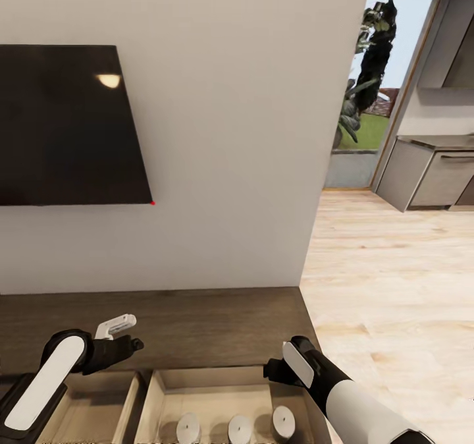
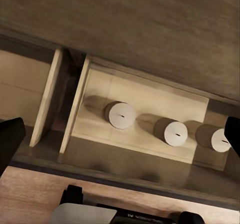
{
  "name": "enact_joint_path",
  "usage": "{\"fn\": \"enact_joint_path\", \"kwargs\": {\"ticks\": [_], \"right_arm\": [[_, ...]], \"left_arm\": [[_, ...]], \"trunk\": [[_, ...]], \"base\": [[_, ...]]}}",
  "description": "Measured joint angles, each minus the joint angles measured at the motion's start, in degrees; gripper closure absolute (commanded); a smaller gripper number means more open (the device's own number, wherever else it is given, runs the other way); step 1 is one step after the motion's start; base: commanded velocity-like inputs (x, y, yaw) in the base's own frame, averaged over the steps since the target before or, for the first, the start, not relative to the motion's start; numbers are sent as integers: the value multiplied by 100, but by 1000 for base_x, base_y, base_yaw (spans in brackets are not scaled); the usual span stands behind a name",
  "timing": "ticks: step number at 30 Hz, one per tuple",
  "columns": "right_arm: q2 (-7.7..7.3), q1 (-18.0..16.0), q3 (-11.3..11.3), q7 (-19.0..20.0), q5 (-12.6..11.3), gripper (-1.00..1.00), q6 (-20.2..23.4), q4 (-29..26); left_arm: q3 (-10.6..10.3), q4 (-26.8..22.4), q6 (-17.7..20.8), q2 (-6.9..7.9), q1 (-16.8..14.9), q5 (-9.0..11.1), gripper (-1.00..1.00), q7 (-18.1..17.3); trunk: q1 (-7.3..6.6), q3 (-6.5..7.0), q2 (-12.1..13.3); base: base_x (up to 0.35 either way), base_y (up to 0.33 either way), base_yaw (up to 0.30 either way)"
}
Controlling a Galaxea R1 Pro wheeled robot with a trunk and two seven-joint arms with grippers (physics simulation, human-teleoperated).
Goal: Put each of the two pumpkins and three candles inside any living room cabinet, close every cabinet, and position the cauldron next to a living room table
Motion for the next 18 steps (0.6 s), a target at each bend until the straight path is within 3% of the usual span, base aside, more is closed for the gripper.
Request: {"fn": "enact_joint_path", "kwargs": {"ticks": [18], "right_arm": [[0,2,7,-1,0,-100,-17,0]], "left_arm": [[0,-10,0,-1,0,7,-100,-10]], "trunk": [[1,0,0]], "base": [[-230,-15,0]]}}
